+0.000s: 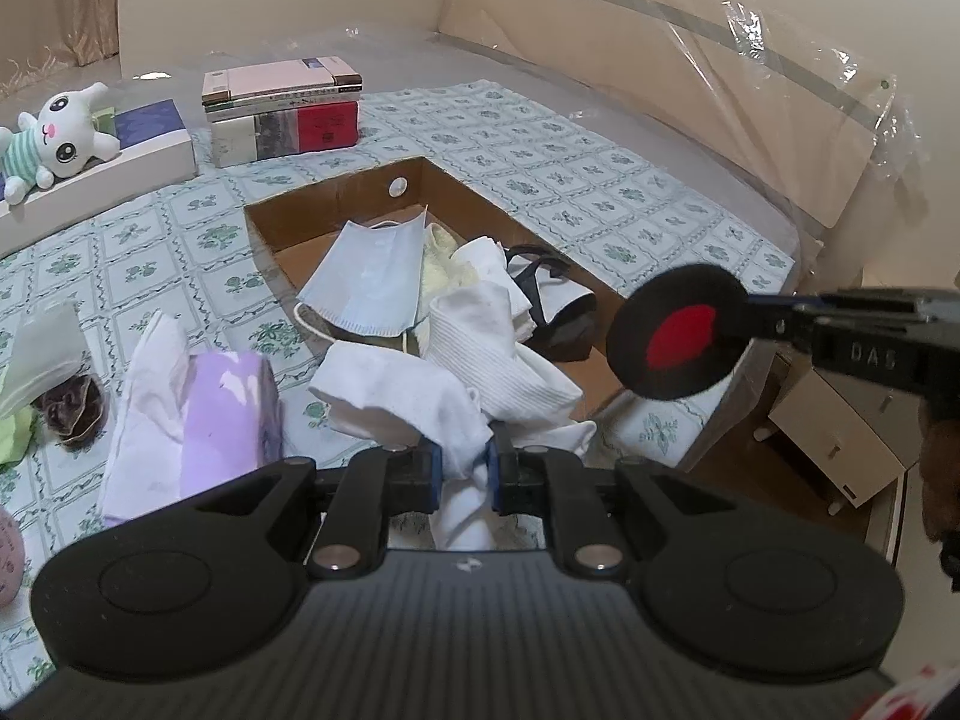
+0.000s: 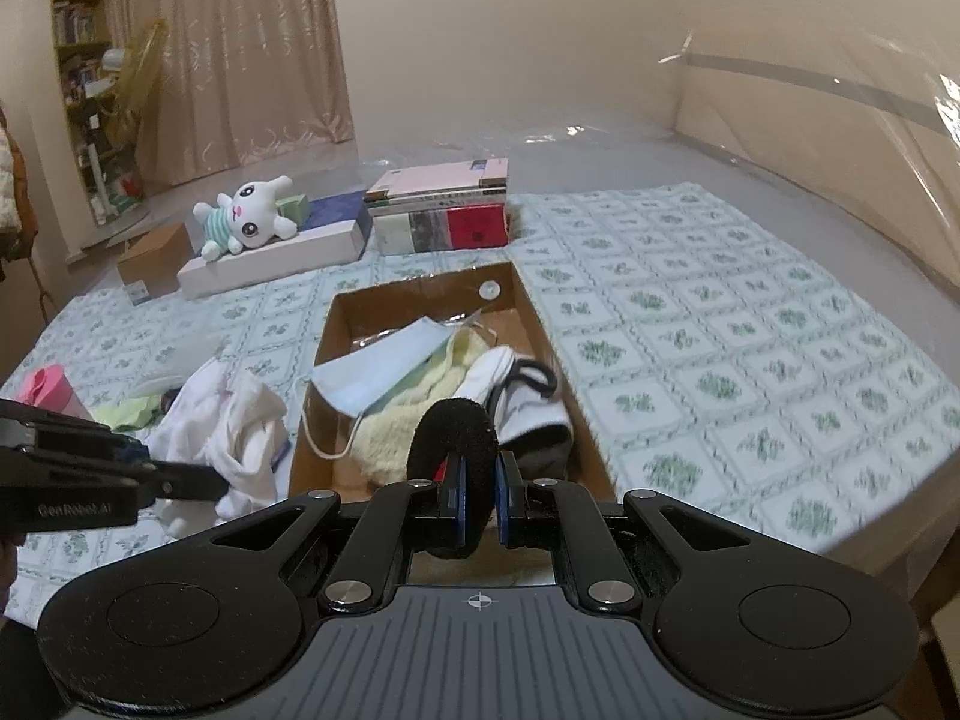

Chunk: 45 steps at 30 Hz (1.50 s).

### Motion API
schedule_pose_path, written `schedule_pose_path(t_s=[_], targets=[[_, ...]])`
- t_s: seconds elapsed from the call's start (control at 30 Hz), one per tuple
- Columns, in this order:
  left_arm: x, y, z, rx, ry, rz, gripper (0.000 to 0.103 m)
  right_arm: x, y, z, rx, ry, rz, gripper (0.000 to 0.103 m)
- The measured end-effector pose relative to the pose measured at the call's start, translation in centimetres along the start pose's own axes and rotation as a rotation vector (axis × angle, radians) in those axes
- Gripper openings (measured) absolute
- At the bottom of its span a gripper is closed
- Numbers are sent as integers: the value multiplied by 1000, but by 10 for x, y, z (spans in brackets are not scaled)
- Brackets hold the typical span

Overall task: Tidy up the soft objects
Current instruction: 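Carry the white cloth and black pad over the cardboard tray with both grippers, then open both grippers to release the white cloth and black pad into the tray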

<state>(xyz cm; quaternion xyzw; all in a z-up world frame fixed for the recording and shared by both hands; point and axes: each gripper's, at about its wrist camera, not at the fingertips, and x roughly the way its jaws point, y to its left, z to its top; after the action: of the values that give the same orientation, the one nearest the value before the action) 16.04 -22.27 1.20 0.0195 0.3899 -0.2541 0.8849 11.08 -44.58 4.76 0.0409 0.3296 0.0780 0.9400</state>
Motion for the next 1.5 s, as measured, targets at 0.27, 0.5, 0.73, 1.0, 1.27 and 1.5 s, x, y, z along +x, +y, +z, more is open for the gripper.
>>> schedule_pose_path(t_s=[0.27,0.5,0.73,1.0,1.27,1.5], targets=[[36,-1,14,-19,25,-22,12,48,-19,27,-39,90,41,9],[67,-4,19,3,59,-29,12,92,-24,24,-53,201,59,10],[95,-9,18,25,102,-40,14,123,-27,11,-61,265,28,10],[89,-8,18,32,83,-36,31,123,-33,8,-58,232,7,31],[42,-1,16,5,-5,-14,31,83,-29,12,9,121,-1,48],[-11,4,-6,-24,-65,17,32,33,-3,-8,135,25,30,58]])
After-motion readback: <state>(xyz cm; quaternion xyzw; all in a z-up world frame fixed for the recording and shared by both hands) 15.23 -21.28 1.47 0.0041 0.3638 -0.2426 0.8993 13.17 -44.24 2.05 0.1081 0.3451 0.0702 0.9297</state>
